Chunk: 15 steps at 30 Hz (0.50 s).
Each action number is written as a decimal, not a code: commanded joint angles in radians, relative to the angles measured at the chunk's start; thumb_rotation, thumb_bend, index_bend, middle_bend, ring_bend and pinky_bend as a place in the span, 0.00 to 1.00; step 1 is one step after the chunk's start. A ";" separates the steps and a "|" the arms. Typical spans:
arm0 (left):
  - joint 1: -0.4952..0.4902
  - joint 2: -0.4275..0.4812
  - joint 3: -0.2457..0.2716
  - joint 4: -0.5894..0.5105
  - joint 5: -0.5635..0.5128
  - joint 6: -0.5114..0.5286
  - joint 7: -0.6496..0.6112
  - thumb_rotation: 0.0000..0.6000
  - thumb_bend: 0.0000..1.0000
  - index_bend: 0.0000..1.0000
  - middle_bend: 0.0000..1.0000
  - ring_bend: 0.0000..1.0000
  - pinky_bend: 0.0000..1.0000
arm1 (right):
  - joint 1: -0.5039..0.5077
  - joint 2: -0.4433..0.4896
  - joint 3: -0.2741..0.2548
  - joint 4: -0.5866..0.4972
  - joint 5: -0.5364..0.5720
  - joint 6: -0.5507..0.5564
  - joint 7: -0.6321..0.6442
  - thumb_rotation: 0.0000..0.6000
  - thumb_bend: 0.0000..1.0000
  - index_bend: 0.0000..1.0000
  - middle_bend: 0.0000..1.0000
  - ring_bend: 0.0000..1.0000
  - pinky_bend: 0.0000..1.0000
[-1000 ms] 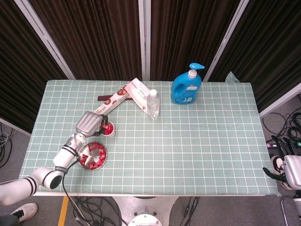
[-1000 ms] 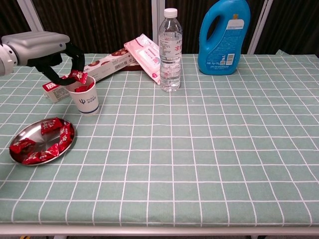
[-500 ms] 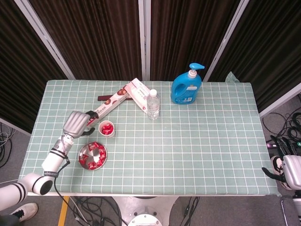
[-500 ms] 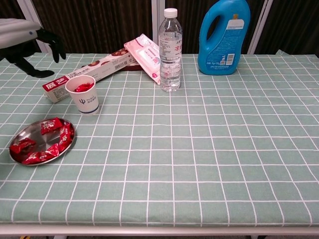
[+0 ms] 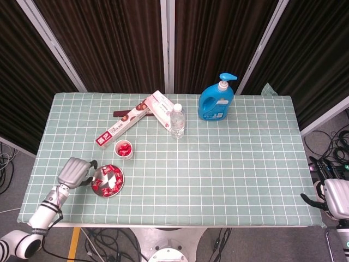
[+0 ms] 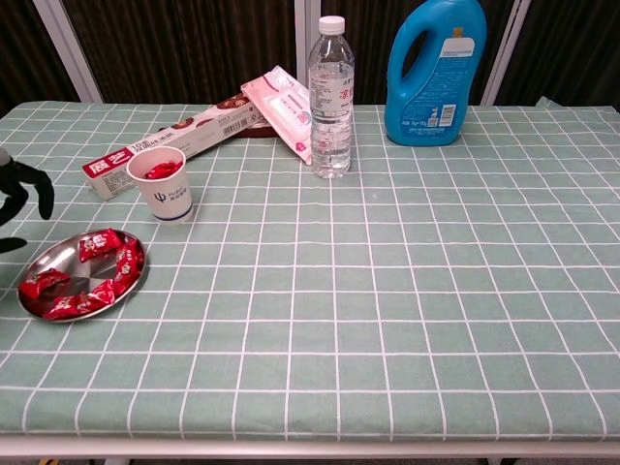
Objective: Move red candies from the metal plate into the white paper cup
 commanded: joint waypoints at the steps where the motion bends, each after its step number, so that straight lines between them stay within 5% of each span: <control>1: 0.007 -0.026 0.012 0.021 0.002 -0.014 0.025 1.00 0.29 0.51 0.81 0.97 1.00 | -0.001 0.001 0.000 -0.002 0.000 0.001 -0.002 1.00 0.09 0.02 0.14 0.06 0.39; 15: 0.025 -0.053 0.023 0.040 0.001 -0.033 0.080 1.00 0.24 0.50 0.80 0.97 1.00 | -0.001 0.004 -0.002 -0.015 0.000 0.004 -0.015 1.00 0.09 0.02 0.14 0.06 0.39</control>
